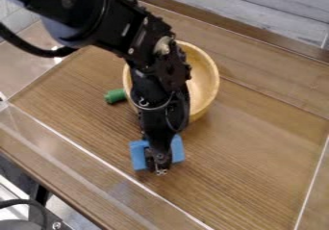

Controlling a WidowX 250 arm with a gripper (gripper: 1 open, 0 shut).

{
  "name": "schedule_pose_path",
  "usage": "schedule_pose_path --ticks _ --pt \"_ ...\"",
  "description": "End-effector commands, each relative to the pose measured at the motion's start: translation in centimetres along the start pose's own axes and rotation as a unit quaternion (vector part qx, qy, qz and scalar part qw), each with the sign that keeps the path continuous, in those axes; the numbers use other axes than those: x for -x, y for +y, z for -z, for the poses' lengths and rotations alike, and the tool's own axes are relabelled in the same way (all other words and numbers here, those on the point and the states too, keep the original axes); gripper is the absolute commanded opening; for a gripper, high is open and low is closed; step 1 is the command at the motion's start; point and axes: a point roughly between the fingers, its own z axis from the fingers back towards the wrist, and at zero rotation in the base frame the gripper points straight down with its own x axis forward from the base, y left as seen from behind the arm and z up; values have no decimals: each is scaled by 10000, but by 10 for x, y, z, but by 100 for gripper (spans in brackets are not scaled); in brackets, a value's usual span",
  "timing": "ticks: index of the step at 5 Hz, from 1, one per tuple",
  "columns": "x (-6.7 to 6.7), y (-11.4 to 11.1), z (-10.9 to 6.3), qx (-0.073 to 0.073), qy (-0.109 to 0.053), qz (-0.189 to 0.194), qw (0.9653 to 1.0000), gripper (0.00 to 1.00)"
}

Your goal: Put the blue block in the brown bowl

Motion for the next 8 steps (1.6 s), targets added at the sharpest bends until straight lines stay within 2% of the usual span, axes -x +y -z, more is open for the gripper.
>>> schedule_pose_path --ticks 1,8 --pt "1 1 5 33 21 -59 10000 0" --pt "-3 9 5 -1 -22 -243 9997 0"
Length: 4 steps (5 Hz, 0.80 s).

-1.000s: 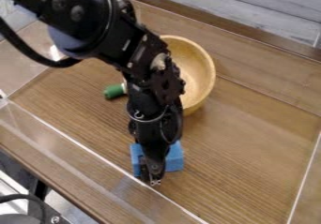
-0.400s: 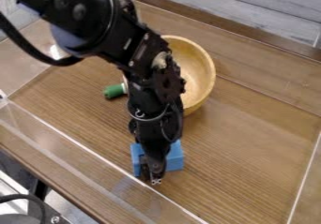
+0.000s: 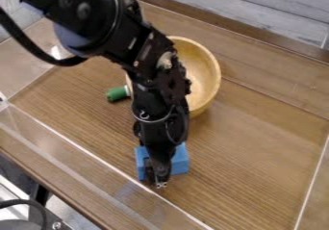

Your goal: Put the blue block in the brown bowl

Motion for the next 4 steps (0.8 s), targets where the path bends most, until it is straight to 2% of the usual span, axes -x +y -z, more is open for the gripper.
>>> schedule_pose_path --ticks 1,4 --pt "-8 10 -7 -129 -161 -56 9998 0" --pt "-10 14 -8 -155 -184 -128 9996 0"
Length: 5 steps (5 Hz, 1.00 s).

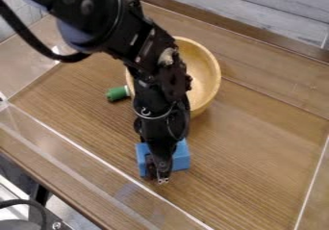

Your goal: Put the blue block in the brown bowl

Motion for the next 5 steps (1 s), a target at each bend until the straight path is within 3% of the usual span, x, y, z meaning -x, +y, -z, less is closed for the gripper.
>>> schedule_pose_path --ticks 1,5 --pt "-10 11 -8 -166 -196 -73 9996 0" --pt "-13 16 -7 -217 -240 -141 9994 0"
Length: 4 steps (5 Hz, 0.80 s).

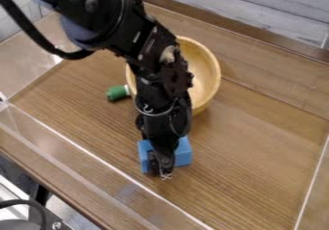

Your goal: Put the blue block in the brown bowl

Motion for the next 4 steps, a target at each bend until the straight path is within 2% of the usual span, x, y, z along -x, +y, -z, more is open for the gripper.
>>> schedule_pose_path --ticks 1,4 --pt "-10 12 -8 -172 -198 -56 9996 0" --pt "-10 14 -8 -186 -220 -63 9996 0"
